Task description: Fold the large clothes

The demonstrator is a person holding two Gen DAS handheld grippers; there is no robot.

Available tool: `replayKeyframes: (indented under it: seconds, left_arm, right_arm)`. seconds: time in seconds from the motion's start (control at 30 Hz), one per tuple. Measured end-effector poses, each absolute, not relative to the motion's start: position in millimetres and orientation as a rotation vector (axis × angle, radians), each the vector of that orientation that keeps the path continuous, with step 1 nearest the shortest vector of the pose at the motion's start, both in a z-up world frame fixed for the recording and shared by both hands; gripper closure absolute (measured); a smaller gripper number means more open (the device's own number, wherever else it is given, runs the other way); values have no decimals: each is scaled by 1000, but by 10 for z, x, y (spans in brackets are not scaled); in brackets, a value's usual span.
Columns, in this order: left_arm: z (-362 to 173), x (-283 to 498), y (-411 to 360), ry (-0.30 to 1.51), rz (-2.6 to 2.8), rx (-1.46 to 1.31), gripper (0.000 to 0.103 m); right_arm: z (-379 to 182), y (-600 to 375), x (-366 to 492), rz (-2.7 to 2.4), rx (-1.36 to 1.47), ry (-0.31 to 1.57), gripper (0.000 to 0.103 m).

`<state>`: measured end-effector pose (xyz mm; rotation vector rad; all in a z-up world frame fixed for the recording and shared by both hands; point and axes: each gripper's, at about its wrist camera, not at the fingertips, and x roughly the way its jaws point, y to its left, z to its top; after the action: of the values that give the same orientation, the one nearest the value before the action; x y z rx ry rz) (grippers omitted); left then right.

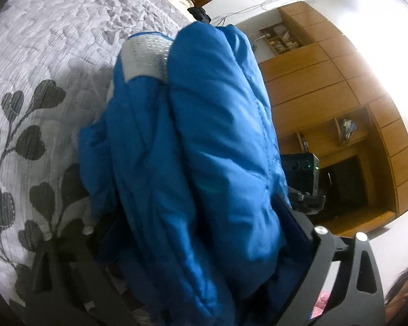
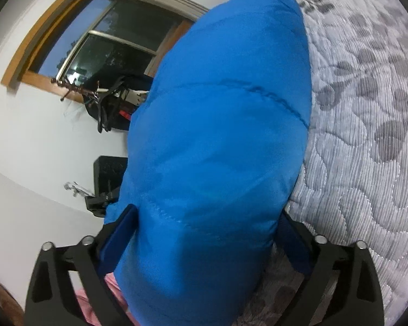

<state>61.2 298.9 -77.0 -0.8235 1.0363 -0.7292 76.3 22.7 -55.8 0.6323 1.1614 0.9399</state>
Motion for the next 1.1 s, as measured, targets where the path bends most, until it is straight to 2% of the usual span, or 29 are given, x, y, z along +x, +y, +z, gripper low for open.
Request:
replayKeyframes:
  seconds: [0.03,0.13,0.2,0.3,0.77,1.1]
  left_arm:
    - [-769,605,2979,1026,-739,-840,23]
    - [-749,568,2974,1003,-752,-854,32]
    - [-724,533,2953,985,-766,-855,35]
    - [-675,528,2876,966,-802,-861,37]
    - [-192,824,1776,919,-891,-780,39]
    - [-435,948,1456,949,-820,-678,38]
  right_arm:
    - [-530,225,747,935,622,1153,15]
    - [-450,208,693,927,605,1126,28]
    - [-402,181,653,928,592,1109,35]
    - [-325,134,599,932,581,1087,39]
    - [275,-789,575,840,533,968,40]
    - [-259,-1205,884,812,628,1028,39]
